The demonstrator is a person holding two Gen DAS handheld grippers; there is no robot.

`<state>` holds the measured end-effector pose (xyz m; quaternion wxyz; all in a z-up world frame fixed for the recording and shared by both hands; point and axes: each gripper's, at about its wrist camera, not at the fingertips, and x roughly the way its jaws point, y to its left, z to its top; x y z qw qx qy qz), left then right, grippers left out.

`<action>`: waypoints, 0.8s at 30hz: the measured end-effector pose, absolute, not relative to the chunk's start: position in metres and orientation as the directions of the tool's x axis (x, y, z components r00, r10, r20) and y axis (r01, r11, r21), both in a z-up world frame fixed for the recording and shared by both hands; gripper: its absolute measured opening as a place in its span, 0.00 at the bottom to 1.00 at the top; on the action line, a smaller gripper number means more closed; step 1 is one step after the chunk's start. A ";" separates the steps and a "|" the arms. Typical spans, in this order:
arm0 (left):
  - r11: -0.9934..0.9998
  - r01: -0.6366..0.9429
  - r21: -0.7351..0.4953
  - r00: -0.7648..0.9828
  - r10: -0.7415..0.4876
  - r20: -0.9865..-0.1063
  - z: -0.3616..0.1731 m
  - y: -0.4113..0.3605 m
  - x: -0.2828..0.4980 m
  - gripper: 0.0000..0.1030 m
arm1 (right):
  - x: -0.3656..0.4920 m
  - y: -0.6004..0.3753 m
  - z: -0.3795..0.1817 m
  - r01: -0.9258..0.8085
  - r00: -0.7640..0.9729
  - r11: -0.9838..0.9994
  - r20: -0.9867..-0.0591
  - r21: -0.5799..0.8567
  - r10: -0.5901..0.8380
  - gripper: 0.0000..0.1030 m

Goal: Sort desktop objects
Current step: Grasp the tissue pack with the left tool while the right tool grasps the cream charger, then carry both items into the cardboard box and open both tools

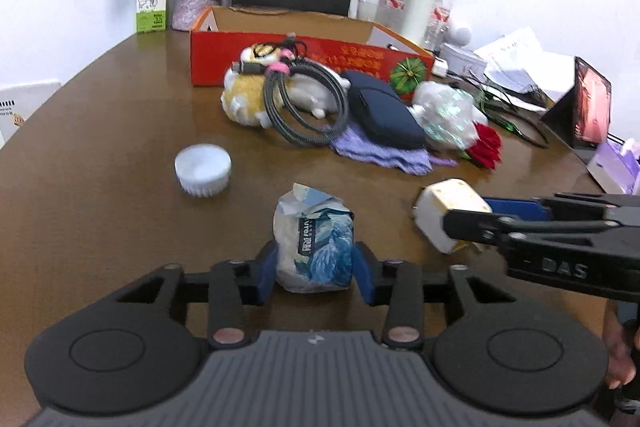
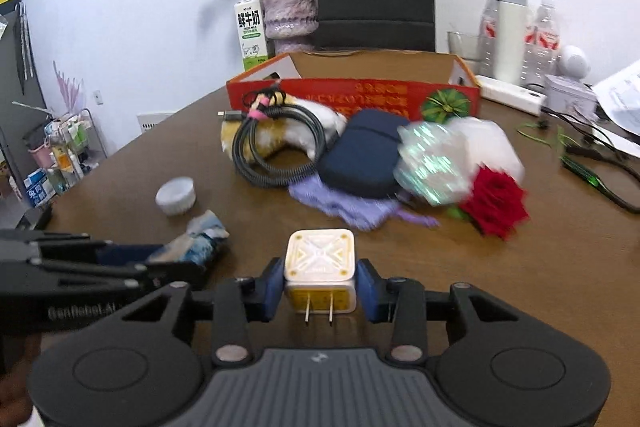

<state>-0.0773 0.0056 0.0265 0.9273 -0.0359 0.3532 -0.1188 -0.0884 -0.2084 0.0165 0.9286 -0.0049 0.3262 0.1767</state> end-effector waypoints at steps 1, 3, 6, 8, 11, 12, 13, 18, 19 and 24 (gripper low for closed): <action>0.971 0.190 -0.149 0.724 -0.241 -0.647 0.026 0.004 -0.079 0.48 | -0.094 -0.211 0.017 -0.327 0.728 0.939 -0.605 0.108 0.323 0.37; 0.975 0.182 -0.130 0.729 -0.222 -0.648 0.025 0.000 -0.074 0.64 | -0.100 -0.215 0.017 -0.318 0.739 0.941 -0.593 0.113 0.321 0.39; 0.977 0.183 -0.111 0.735 -0.211 -0.644 0.024 -0.007 -0.064 0.72 | -0.096 -0.209 0.015 -0.316 0.758 0.945 -0.579 0.079 0.301 0.50; 0.977 0.183 -0.109 0.739 -0.210 -0.641 0.023 -0.011 -0.058 0.62 | -0.094 -0.204 0.012 -0.318 0.769 0.947 -0.575 0.038 0.281 0.49; 0.983 0.166 -0.082 0.760 -0.180 -0.625 0.021 -0.015 -0.057 0.44 | -0.089 -0.200 0.007 -0.318 0.763 0.947 -0.584 0.036 0.278 0.37; 0.983 0.164 -0.083 0.766 -0.180 -0.617 0.020 -0.014 -0.059 0.39 | -0.088 -0.200 0.005 -0.317 0.763 0.948 -0.584 0.037 0.277 0.36; 0.982 0.166 -0.088 0.768 -0.185 -0.613 0.020 -0.014 -0.061 0.27 | -0.088 -0.200 0.005 -0.310 0.764 0.950 -0.582 0.044 0.277 0.36; 0.977 0.165 -0.135 0.782 -0.213 -0.586 0.028 -0.008 -0.074 0.15 | -0.095 -0.207 0.008 -0.286 0.772 0.957 -0.577 0.056 0.265 0.36; 0.978 0.169 -0.119 0.790 -0.207 -0.577 0.032 -0.009 -0.077 0.14 | -0.098 -0.209 0.011 -0.285 0.777 0.956 -0.569 0.064 0.269 0.36; 0.973 0.191 -0.127 0.816 -0.229 -0.531 0.058 -0.009 -0.085 0.14 | -0.105 -0.218 0.035 -0.301 0.803 0.949 -0.513 0.089 0.303 0.36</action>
